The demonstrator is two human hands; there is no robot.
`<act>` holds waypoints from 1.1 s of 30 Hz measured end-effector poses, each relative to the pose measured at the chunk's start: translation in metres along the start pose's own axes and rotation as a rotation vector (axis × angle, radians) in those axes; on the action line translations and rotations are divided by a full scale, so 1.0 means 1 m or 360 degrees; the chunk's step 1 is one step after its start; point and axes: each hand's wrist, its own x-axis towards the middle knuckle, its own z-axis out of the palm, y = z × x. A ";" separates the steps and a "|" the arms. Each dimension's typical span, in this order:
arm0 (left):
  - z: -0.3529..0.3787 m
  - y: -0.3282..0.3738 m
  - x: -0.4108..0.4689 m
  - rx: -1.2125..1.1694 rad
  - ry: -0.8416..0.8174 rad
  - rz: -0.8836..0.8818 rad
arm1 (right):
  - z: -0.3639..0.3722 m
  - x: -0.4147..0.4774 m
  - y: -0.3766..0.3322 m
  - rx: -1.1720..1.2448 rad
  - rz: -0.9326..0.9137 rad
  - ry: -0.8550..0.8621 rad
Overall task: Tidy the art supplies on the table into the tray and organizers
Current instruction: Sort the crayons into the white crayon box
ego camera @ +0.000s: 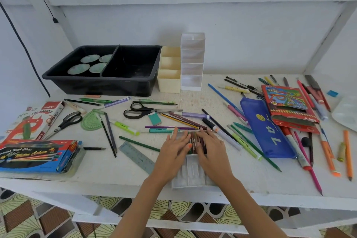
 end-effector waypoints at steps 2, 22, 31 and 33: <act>0.002 -0.002 -0.003 0.0067 -0.0072 -0.0001 | 0.001 0.000 0.000 -0.0097 -0.0010 -0.0049; 0.005 0.002 -0.006 0.0625 -0.0045 -0.0077 | -0.008 -0.001 -0.020 -0.0684 0.0029 -0.0432; -0.041 -0.010 -0.001 -0.0008 0.0668 -0.0305 | 0.018 0.045 -0.061 0.0083 -0.0080 -0.0152; -0.055 -0.022 0.003 -0.0052 0.0739 -0.0343 | 0.028 0.063 -0.079 0.0053 -0.0136 -0.0248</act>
